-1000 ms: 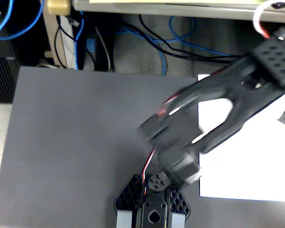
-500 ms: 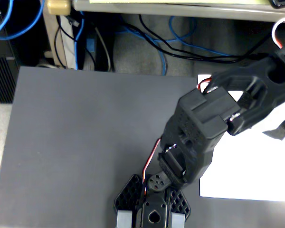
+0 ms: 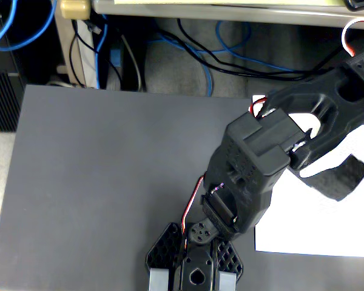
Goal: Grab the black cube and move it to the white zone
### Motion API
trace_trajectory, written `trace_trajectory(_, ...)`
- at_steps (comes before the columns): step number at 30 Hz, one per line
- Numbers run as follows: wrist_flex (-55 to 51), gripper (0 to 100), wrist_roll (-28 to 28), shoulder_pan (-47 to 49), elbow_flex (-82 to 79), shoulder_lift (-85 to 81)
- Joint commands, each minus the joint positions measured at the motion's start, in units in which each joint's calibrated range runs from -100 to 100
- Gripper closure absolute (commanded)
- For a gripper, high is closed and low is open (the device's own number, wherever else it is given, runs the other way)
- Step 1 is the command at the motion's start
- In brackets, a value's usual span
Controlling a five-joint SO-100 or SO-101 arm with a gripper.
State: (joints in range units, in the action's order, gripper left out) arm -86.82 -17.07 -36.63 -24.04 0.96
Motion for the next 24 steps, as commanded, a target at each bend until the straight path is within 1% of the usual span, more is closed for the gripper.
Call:
trace_trajectory(1, -1.0, 53, -0.58, 0.21, 3.82, -0.66)
trace_trajectory(3, -1.77, 53, -0.58, 1.02, 3.91, -1.5)
trace_trajectory(6, -9.15, 53, -0.42, 5.06, 5.09, -1.67)
trace_trajectory(8, -12.58, 53, -0.21, 4.4, 12.34, -1.76)
trace_trajectory(10, -12.75, 53, -0.11, 4.4, 17.78, -1.76)
trace_trajectory(12, -12.75, 53, 0.0, 4.4, 19.05, -2.6)
trace_trajectory(13, -12.75, 53, 0.05, 4.4, 19.05, -5.28)
trace_trajectory(18, -12.75, 54, 0.1, 5.29, 18.06, -31.91)
trace_trajectory(19, -12.75, 54, 0.26, 6.9, 18.06, -34.01)
trace_trajectory(20, -12.75, 54, 2.04, 10.66, 18.06, -34.6)
trace_trajectory(23, -12.75, 54, 9.63, 27.73, 18.15, -35.35)
trace_trajectory(24, -12.75, 54, 11.05, 31.04, 18.42, -35.44)
